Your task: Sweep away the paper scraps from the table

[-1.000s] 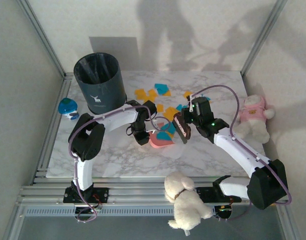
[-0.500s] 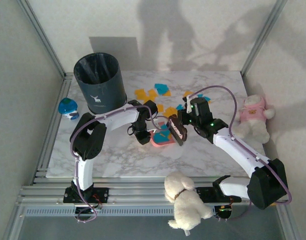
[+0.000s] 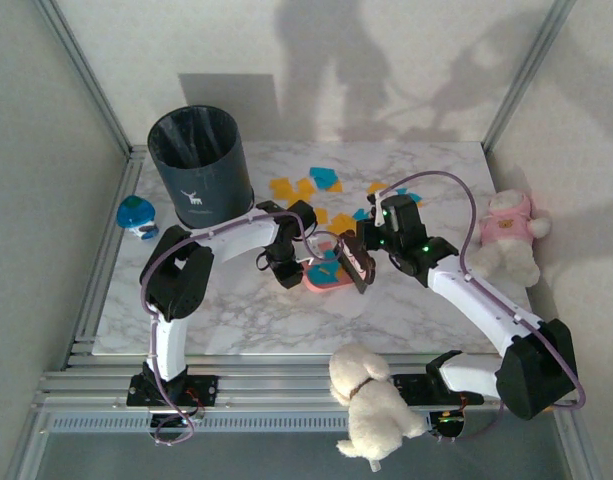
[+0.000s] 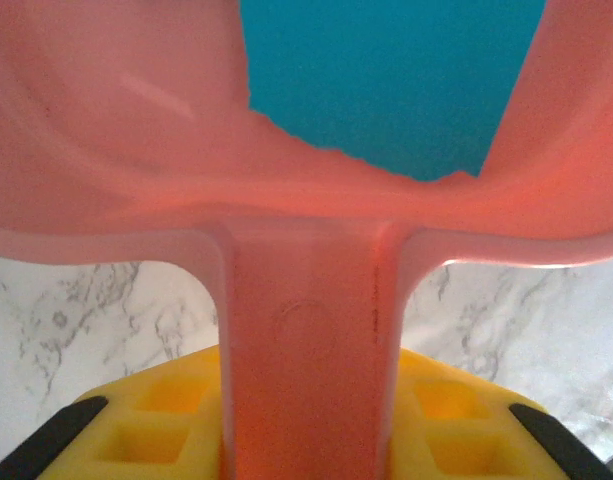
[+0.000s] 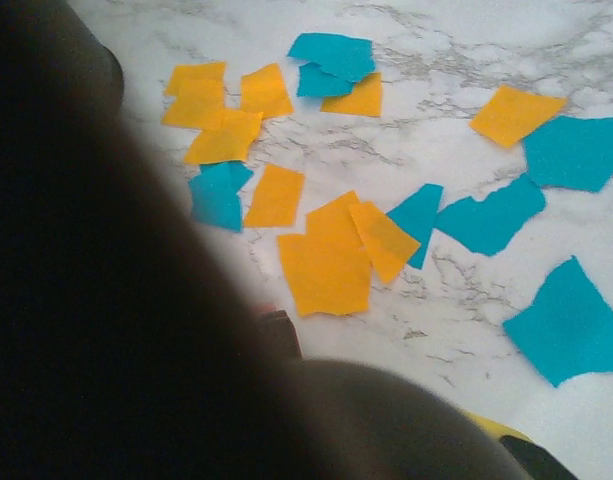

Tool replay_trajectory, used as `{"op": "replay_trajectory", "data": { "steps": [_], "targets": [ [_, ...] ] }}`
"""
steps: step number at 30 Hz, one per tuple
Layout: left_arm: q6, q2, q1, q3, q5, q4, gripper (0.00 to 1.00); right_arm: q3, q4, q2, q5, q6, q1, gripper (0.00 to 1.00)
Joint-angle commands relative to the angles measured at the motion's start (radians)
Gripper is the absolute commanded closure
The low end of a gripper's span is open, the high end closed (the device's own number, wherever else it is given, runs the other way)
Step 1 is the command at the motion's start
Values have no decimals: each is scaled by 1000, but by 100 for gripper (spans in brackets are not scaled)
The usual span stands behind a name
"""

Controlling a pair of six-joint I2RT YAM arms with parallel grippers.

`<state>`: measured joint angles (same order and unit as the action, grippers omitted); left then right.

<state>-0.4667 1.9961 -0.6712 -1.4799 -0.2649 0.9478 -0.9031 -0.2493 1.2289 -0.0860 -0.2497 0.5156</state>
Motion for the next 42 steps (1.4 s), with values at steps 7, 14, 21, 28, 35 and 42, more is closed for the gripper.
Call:
{"op": "replay_trajectory", "data": {
  "steps": [7,14,21,28,35,42],
  "targets": [
    [17,-58,-7,67,20,-71,100,-32,-41,-71,-62,-19,9,100],
    [31,-94,-7,113,14,-129,100,-30,-47,-116,-122,-49,6,100],
    [65,-156,-1,166,8,-219,100,-21,-114,-164,-345,-92,5,100],
    [69,-255,4,225,-74,-298,100,2,-125,-195,-389,-91,3,100],
    [124,-335,39,250,-163,-378,100,8,-124,-197,-405,-95,1,100],
    [289,-398,78,235,-203,-526,100,12,-109,-187,-382,-88,0,100]
  ]
}}
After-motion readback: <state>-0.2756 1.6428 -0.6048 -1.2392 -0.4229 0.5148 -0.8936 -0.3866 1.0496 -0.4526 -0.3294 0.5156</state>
